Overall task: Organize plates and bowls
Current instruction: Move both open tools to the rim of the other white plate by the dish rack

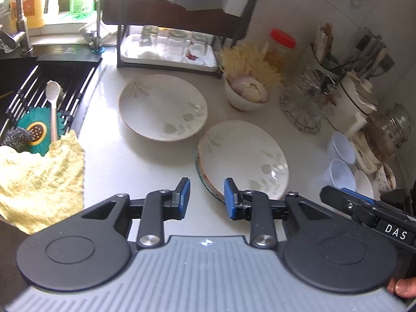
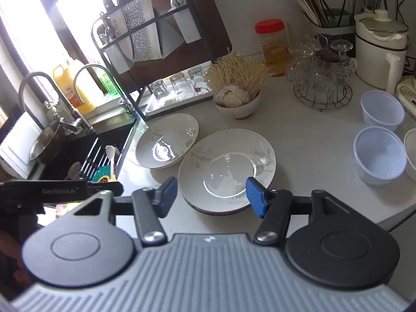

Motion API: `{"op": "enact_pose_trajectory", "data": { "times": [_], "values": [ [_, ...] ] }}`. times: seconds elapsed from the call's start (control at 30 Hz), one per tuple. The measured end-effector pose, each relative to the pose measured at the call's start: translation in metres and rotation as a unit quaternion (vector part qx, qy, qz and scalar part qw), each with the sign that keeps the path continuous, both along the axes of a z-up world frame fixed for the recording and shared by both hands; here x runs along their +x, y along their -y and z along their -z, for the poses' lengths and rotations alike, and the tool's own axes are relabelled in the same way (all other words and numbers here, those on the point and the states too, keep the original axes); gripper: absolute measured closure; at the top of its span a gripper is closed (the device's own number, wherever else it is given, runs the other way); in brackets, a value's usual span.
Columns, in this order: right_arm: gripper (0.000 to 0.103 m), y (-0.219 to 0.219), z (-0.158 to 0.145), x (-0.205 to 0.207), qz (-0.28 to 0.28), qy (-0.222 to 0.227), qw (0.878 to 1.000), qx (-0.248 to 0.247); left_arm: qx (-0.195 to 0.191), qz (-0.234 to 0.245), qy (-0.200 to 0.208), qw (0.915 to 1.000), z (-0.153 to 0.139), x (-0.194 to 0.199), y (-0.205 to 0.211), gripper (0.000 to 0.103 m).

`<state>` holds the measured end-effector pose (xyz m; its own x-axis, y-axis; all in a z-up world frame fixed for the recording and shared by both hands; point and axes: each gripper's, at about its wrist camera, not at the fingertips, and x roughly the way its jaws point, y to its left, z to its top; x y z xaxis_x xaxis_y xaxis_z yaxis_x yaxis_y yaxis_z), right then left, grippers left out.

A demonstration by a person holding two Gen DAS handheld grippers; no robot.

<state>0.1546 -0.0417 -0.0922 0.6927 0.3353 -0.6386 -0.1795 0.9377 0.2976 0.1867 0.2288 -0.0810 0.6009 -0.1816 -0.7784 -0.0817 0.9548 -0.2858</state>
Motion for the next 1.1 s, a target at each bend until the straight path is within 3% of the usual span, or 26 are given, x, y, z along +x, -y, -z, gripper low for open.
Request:
{"op": "enact_pose_trajectory", "data": {
  "times": [0.23,0.5,0.83,1.1],
  "values": [
    [0.042,-0.009,0.0,0.038,-0.005,-0.008,1.0,0.01,-0.006,-0.023,0.008,0.9997,0.004,0.035,-0.026,0.043],
    [0.042,-0.035,0.002,0.084,-0.037,-0.012,0.999,0.003,-0.012,-0.052,0.004,0.9985,0.021,0.071,-0.058,0.042],
    [0.042,-0.065,0.031,0.138,-0.057,-0.049,0.997,0.01,-0.011,-0.071,-0.028,0.9971,0.052,0.117,-0.095,0.042],
    [0.042,-0.097,0.059,0.183,-0.07,-0.069,0.995,-0.02,-0.02,-0.063,-0.058,0.9961,0.09,0.15,-0.119,0.043]
  ]
}}
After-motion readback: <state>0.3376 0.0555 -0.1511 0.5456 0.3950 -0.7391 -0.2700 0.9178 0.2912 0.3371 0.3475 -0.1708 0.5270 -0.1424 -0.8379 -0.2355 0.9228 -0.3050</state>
